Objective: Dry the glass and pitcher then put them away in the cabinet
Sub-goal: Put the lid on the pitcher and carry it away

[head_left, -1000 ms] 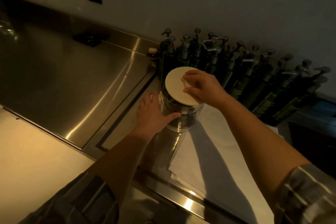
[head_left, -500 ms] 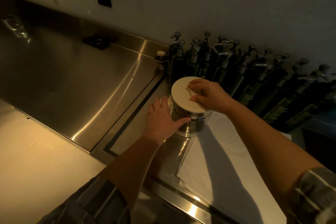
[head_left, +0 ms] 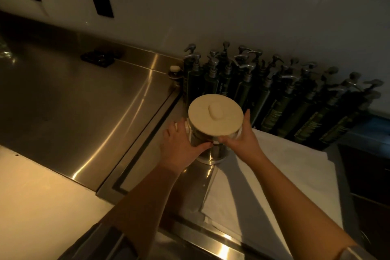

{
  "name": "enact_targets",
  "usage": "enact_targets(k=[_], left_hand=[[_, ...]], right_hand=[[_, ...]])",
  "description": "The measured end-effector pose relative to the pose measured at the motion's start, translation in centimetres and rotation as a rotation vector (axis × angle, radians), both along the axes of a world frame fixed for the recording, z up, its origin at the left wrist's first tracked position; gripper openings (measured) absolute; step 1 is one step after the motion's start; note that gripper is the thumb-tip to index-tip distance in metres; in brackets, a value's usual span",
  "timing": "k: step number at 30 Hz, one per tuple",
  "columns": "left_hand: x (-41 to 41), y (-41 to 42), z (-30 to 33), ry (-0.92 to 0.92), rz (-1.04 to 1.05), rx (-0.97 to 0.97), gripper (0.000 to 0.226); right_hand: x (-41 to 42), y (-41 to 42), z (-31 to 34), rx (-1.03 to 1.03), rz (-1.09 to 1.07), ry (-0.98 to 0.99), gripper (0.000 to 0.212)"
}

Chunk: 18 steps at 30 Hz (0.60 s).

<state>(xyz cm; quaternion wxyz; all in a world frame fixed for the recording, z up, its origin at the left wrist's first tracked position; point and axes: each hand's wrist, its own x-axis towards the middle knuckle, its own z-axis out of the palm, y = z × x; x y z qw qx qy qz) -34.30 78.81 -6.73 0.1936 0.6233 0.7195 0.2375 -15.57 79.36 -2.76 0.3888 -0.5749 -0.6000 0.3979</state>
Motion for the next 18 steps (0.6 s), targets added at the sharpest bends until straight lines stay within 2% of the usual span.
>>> enact_targets(k=[1,4,6,18], left_hand=[[0.0,0.0,-0.1,0.005,0.004,0.006,0.116],[0.0,0.3,-0.5,0.017,0.011,0.016,0.115],[0.0,0.4,-0.7,-0.008,0.011,0.025,0.116],[0.0,-1.6,0.6,-0.204,0.166,0.133,0.111]], right_hand=[[-0.2,-0.1,-0.5,0.007,-0.002,0.015,0.147],[-0.2,0.0,-1.3,0.032,-0.008,0.04,0.125],[-0.2,0.1,-1.5,0.027,-0.026,0.047,0.118],[-1.2,0.5,-0.5,0.053,0.06,0.086,0.111]])
